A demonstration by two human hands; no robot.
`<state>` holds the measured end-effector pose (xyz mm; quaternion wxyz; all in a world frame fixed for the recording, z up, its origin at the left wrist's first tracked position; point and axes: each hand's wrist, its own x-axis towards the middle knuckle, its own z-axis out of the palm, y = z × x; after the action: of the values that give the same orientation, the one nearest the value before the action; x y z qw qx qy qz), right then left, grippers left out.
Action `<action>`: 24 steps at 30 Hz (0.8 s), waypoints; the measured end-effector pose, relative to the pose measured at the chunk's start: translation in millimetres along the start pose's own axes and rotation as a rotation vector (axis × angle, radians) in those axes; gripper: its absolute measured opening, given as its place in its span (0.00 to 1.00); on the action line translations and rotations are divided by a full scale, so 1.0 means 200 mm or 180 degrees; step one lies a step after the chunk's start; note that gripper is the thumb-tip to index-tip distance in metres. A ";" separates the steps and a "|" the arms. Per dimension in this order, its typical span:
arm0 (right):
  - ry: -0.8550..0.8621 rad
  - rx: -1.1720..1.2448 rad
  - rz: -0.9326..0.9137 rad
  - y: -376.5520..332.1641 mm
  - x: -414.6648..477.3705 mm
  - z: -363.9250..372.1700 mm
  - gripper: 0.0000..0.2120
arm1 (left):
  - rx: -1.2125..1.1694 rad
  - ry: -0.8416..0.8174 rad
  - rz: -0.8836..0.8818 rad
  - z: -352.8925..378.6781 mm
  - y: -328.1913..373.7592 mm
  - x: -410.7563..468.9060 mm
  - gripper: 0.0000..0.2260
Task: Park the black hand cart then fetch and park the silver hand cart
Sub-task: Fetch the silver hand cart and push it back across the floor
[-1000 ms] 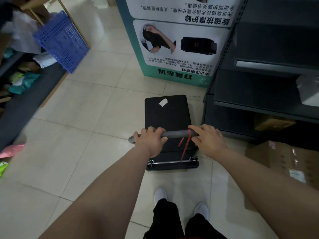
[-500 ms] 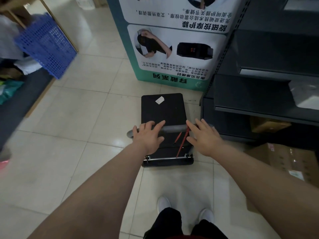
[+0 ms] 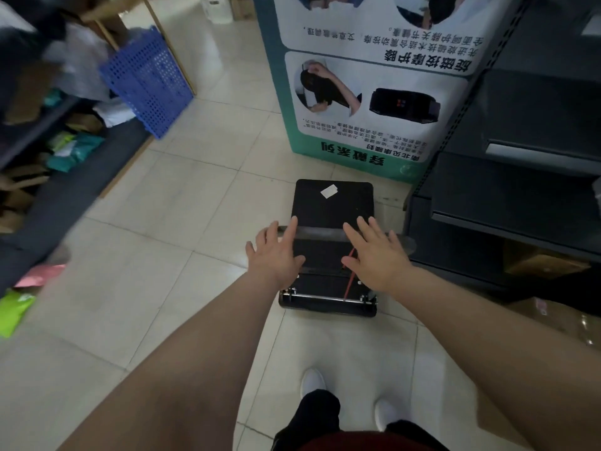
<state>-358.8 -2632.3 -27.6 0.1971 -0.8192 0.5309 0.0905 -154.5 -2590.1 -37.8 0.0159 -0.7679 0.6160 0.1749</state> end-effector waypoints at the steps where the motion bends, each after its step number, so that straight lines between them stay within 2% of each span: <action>1: -0.0018 -0.0079 -0.0147 -0.03 0.00 0.00 0.32 | 0.0037 -0.0035 -0.0125 -0.01 -0.03 -0.05 0.34; 6: -0.0178 -0.0595 -0.0984 -0.14 -0.10 0.03 0.30 | 0.0225 -0.0214 -0.0917 -0.01 -0.13 -0.44 0.30; 11: -0.0452 -0.0798 -0.1903 -0.24 -0.31 0.08 0.27 | 0.0170 -0.0210 -0.1663 0.10 -0.11 -0.97 0.28; 16: -0.0560 -0.1159 -0.2810 -0.40 -0.61 0.21 0.26 | -0.0191 -0.0148 -0.2275 0.24 -0.03 -1.54 0.28; 20: -0.0919 -0.1471 -0.3476 -0.63 -0.92 0.35 0.27 | -0.0611 -0.0088 -0.2956 0.35 0.03 -2.04 0.28; 24: -0.0976 -0.1639 -0.4136 -0.90 -1.30 0.47 0.26 | -0.1068 0.0109 -0.3699 0.47 0.06 -2.54 0.28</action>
<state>-299.8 -2311.6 20.3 0.0841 -0.9684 -0.1363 0.1914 -280.7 -2092.6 23.6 -0.0224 -0.9734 0.0599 0.2200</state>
